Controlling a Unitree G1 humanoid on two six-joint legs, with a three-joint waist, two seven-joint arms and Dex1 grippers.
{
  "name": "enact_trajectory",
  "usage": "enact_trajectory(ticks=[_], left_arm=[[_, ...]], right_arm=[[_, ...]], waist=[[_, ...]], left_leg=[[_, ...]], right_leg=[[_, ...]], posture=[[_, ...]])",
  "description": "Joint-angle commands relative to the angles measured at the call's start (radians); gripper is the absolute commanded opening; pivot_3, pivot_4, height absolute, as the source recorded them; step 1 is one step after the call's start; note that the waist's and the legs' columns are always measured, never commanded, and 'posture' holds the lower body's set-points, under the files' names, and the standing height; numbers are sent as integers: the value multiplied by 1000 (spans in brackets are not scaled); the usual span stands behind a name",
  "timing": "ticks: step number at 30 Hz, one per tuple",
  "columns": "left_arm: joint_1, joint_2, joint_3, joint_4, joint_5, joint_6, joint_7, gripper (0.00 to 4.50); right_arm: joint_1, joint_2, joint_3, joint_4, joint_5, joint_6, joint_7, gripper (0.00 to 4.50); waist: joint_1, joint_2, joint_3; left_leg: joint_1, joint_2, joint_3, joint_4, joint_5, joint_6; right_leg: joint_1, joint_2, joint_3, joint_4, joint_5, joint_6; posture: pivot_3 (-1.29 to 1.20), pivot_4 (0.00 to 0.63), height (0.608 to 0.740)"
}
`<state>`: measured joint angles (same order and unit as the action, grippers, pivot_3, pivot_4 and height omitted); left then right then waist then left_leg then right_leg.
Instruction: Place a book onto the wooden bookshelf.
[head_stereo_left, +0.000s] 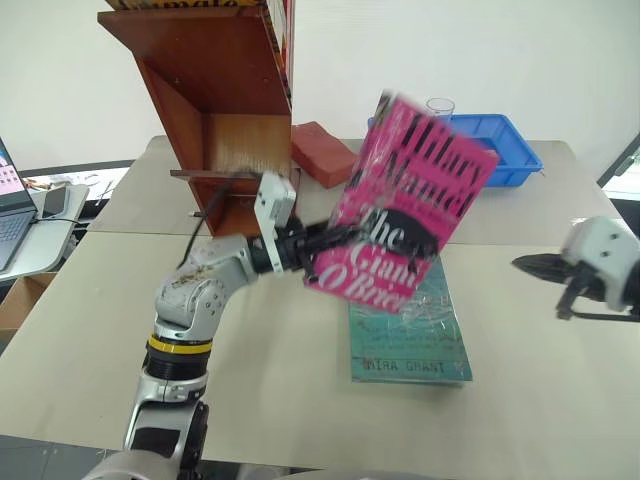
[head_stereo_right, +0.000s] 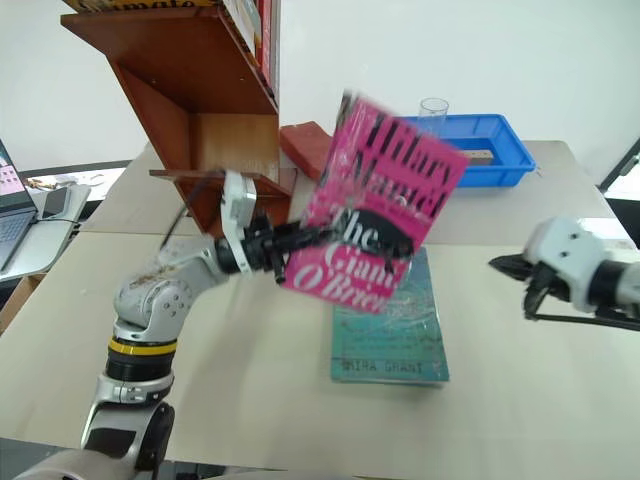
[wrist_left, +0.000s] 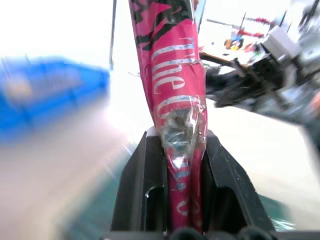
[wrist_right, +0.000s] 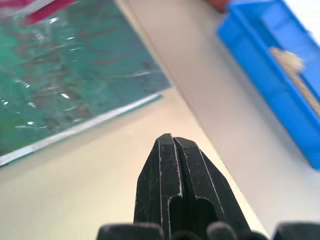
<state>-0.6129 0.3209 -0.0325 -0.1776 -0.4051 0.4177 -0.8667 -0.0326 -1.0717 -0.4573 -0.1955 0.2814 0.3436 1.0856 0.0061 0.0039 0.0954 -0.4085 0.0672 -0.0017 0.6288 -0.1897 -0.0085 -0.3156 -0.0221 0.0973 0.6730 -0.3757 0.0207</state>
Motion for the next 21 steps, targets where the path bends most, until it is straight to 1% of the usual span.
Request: enact_trajectory(ticks=[1,4,6,10,13,17,21], left_arm=[[-124,70,5,40,170,-368,-10,270],[-210,153,-8,125,283,-632,-42,270],[-260,226,-22,208,366,-803,-60,270],[-322,347,-41,359,460,-1010,-72,270],[-345,413,-41,427,509,-1068,-58,270],[-326,513,-27,467,579,-1064,-26,270],[-307,559,-42,492,655,-1043,21,270]], right_arm=[[-53,-17,-62,-94,92,92,-21,0],[-120,-19,-42,-143,150,158,-48,0],[-197,-13,-18,-175,206,212,-75,0],[-364,10,37,-210,328,318,-123,0],[-432,8,74,-214,372,348,-123,0],[-541,23,151,-199,391,361,-134,0],[-571,37,197,-176,373,345,-130,0]], waist=[[-3,0,0],[-5,1,1],[-4,2,1],[-4,2,2],[-2,2,3],[1,2,6],[7,1,7]], left_leg=[[0,0,0,0,0,0],[1,0,0,0,0,0],[0,0,0,0,0,0],[0,0,0,-1,0,0],[0,0,0,0,0,0],[-2,1,0,0,0,0],[-2,1,0,0,0,0]], right_leg=[[0,0,0,0,0,0],[-1,0,0,0,0,0],[-1,0,0,-1,0,0],[-2,0,0,-2,0,0],[-2,0,0,-1,0,1],[-5,0,-1,0,1,1],[-5,0,-2,0,0,2]], posture=[[0,150,649],[0,150,649],[0,150,649],[0,150,649],[0,150,649],[0,150,649],[0,150,649]])
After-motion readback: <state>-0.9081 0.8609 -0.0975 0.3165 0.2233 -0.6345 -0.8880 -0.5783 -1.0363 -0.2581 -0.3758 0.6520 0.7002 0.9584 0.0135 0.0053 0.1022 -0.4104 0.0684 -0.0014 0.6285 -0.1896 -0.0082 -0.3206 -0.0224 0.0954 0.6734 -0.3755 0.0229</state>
